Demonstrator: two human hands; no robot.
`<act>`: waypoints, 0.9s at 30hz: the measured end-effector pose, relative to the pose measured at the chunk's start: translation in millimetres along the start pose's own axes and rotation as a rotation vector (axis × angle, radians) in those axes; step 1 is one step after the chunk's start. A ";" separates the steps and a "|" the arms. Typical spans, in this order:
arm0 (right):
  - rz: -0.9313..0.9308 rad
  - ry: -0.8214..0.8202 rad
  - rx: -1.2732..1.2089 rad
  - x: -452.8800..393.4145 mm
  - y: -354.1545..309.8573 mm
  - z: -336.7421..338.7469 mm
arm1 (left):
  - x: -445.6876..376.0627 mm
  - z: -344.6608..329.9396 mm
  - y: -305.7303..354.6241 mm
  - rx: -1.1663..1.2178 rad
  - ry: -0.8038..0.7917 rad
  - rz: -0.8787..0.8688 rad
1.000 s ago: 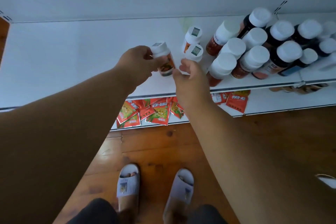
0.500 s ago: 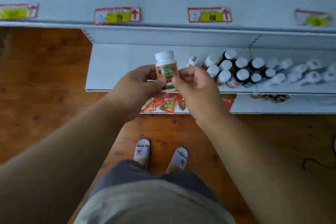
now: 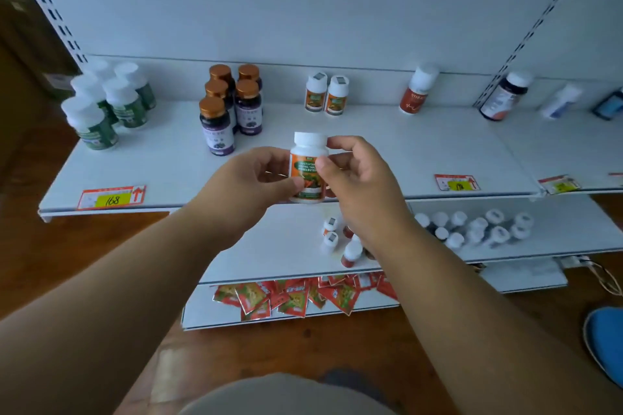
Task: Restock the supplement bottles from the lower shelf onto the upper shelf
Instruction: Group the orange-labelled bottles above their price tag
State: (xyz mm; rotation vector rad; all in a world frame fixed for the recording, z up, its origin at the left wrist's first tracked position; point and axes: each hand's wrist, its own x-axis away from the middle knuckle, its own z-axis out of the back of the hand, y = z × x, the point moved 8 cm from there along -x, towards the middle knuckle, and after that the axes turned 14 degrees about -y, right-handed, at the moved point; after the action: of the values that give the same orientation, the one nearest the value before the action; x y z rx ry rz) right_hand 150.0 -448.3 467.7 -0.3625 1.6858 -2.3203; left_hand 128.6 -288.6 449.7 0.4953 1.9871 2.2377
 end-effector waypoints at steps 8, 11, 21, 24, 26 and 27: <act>-0.057 -0.056 0.153 -74.3 11.2 48.4 | -84.2 8.5 7.8 -0.268 0.071 0.050; -0.044 -0.121 0.269 -119.9 20.7 63.4 | -127.7 14.0 3.3 -0.356 0.146 0.098; -0.006 -0.182 0.405 -215.3 69.2 72.4 | -212.2 35.0 -11.7 -0.523 0.390 0.228; 0.015 -0.153 0.410 -221.0 72.5 74.0 | -219.9 36.0 -8.5 -0.554 0.405 0.222; 0.011 -0.135 0.412 -221.1 73.1 74.9 | -223.1 36.4 -9.0 -0.574 0.394 0.233; 0.009 -0.127 0.417 -220.3 73.8 75.2 | -222.9 37.3 -9.6 -0.576 0.396 0.244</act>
State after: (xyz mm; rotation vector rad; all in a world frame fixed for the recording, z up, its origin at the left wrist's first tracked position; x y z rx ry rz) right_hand 386.5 -461.8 408.1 -0.4029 1.1057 -2.5012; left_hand 348.7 -317.3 405.8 0.2457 1.3390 3.0916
